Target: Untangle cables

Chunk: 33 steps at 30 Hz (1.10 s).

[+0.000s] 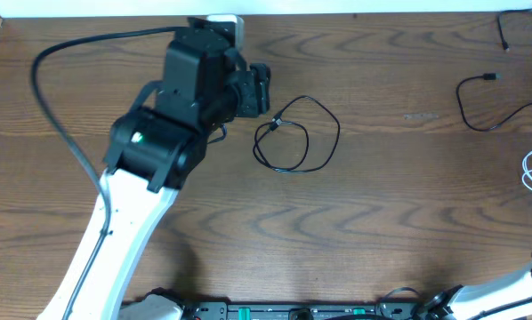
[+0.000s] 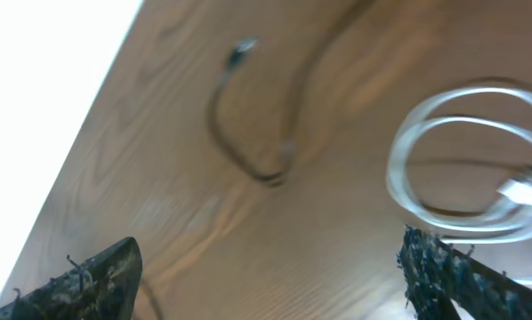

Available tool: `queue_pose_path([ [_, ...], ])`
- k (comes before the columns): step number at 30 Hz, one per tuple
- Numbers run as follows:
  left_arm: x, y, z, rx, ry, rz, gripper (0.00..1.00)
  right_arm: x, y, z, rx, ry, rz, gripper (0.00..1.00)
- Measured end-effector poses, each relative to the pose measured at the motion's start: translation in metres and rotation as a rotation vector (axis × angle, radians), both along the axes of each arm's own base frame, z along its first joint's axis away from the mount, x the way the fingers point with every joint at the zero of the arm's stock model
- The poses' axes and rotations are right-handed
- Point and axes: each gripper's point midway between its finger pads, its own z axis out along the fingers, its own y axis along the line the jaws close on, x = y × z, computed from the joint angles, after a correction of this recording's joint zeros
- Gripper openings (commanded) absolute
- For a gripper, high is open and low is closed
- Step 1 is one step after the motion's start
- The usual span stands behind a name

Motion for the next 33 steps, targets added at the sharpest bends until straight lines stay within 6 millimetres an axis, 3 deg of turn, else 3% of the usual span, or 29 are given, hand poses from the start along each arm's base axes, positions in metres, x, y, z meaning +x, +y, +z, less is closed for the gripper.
queue_pose_path([
  [4,0.006,-0.012,-0.036,0.056,0.096,-0.072,0.7,0.021,0.052,0.011,0.008,-0.025,0.156,0.89],
  [9,0.019,-0.031,-0.088,0.148,0.19,-0.21,0.69,0.041,0.108,0.01,0.012,-0.018,0.323,0.89],
  [15,0.031,-0.029,-0.149,0.251,0.314,-0.301,0.69,0.052,0.152,0.001,-0.048,0.045,0.441,0.91],
  [23,0.029,-0.007,-0.218,0.328,0.514,-0.357,0.69,0.051,0.177,-0.009,-0.131,0.125,0.527,0.92],
  [28,0.019,-0.012,-0.252,0.308,0.633,-0.384,0.69,0.05,0.178,-0.011,-0.149,0.14,0.536,0.92],
  [33,0.015,-0.01,-0.288,0.277,0.766,-0.272,0.59,0.049,0.177,-0.011,-0.155,0.145,0.536,0.92],
])
